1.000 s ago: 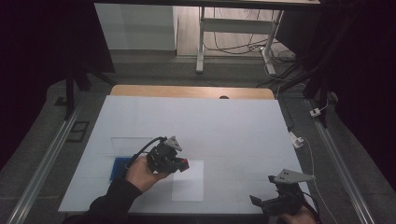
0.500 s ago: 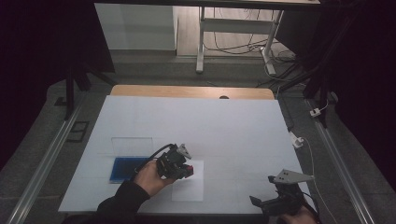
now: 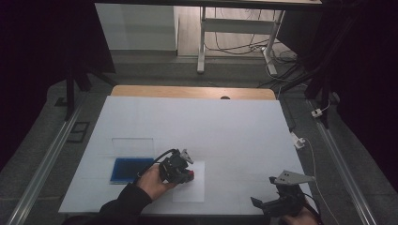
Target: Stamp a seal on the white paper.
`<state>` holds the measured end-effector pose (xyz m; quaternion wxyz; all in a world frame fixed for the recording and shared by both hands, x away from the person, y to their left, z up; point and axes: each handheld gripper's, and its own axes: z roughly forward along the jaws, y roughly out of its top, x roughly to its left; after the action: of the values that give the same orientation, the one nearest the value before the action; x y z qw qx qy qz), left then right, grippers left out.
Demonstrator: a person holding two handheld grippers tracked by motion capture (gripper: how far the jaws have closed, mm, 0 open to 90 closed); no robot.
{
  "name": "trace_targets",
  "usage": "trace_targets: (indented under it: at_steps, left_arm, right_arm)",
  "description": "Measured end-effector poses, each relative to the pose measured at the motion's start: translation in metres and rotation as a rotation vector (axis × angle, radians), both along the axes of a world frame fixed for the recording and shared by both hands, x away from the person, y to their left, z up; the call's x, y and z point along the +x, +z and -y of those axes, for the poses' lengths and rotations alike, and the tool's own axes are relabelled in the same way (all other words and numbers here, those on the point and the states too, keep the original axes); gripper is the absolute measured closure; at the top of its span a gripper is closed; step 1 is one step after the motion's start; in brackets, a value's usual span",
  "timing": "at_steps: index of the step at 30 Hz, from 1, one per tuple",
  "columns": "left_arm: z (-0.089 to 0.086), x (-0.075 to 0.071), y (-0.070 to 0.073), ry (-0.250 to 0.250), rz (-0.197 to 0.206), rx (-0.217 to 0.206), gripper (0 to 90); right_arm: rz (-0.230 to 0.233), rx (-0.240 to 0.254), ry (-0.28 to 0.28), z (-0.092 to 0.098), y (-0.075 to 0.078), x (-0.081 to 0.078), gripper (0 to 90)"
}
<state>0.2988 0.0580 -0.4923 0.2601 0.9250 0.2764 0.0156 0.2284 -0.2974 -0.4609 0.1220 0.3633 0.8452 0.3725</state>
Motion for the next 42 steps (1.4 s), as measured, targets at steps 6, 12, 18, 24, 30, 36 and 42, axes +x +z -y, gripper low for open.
trace_targets:
  at_steps: [6,12,18,24,30,36,42]
  left_arm:
    - [-0.001,0.000,-0.006,0.001,0.006,0.001,79.7]
    - [0.003,-0.009,-0.008,0.000,0.063,0.031,80.0]
    - [0.003,-0.013,-0.010,0.015,0.084,0.016,80.2]
    - [0.003,-0.014,-0.011,0.022,0.093,0.012,80.3]
    - [-0.005,-0.005,-0.013,0.032,0.023,-0.052,80.4]
    - [-0.009,-0.001,-0.014,0.037,-0.010,-0.079,80.4]
    - [0.001,-0.013,-0.012,0.031,0.080,-0.004,80.4]
  right_arm:
    - [-0.002,0.004,0.002,0.000,0.000,0.000,0.0]
    - [-0.003,-0.004,0.007,-0.001,-0.001,0.000,0.0]
    - [-0.005,-0.011,0.008,-0.002,-0.001,0.000,0.0]
    - [-0.010,-0.013,0.010,-0.002,-0.001,0.001,0.0]
    - [-0.011,-0.017,0.009,-0.003,-0.001,0.001,0.0]
    - [-0.012,-0.019,0.013,-0.003,-0.001,0.001,0.0]
    - [-0.014,-0.024,0.014,-0.004,-0.001,0.001,0.0]
